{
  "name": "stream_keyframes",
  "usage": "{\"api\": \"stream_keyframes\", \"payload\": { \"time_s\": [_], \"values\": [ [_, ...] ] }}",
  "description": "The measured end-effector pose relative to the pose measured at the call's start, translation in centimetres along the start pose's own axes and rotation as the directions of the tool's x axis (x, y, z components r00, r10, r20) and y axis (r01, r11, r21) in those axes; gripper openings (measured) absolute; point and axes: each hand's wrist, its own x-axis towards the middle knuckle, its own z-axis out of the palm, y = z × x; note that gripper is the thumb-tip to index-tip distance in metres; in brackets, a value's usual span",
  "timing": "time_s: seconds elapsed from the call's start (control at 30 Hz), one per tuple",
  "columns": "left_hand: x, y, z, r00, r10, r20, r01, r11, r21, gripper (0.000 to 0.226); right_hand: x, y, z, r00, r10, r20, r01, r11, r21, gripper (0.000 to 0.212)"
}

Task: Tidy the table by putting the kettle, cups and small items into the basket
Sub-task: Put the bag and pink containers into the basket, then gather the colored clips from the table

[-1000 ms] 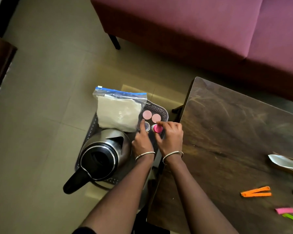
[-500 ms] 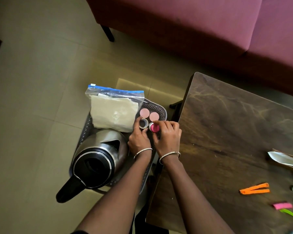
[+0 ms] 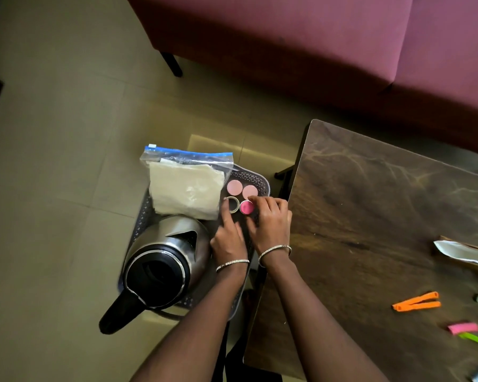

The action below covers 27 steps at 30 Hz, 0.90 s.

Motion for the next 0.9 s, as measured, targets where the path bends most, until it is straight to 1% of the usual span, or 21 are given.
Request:
{"api": "stream_keyframes", "payload": {
  "time_s": [0.1, 0.2, 0.33, 0.47, 0.6, 0.77, 0.9],
  "values": [
    [-2.0, -0.4, -0.9, 0.999, 0.043, -0.002, -0.043, 0.999, 0.012, 0.053, -0.5, -0.3, -0.7, 0.999, 0.020, 0.036, -0.020, 1.000, 0.002, 0.045],
    [-4.1, -0.9, -2.1, 0.995, 0.096, -0.022, -0.096, 0.995, -0.022, 0.040, -1.4, -0.5, -1.9, 0.998, 0.054, 0.017, -0.055, 0.997, 0.057, 0.045],
    [-6.4, -1.5, -3.9, 0.984, 0.179, -0.020, -0.180, 0.981, -0.079, 0.025, -3.5, -0.2, -3.9, 0.994, 0.094, -0.056, -0.084, 0.983, 0.161, 0.034],
    [-8.0, -1.5, -5.4, 0.975, 0.223, -0.021, -0.224, 0.968, -0.109, 0.010, -6.9, 0.8, -5.4, 0.984, 0.170, -0.061, -0.151, 0.960, 0.235, 0.024],
    [-9.7, -1.8, -5.9, 0.973, 0.229, -0.010, -0.229, 0.969, -0.092, 0.006, -10.3, 2.6, -6.0, 0.974, 0.224, -0.025, -0.208, 0.936, 0.283, 0.021],
    [-13.2, -1.3, -5.4, 0.971, 0.240, -0.005, -0.240, 0.969, -0.053, 0.005, -14.6, 5.6, -7.5, 0.955, 0.293, -0.036, -0.263, 0.900, 0.347, 0.019],
    [-17.1, 0.1, -3.5, 0.964, 0.266, -0.010, -0.266, 0.964, -0.026, 0.004, -17.3, 9.3, -9.2, 0.942, 0.333, -0.045, -0.287, 0.867, 0.407, 0.018]
  ]
}}
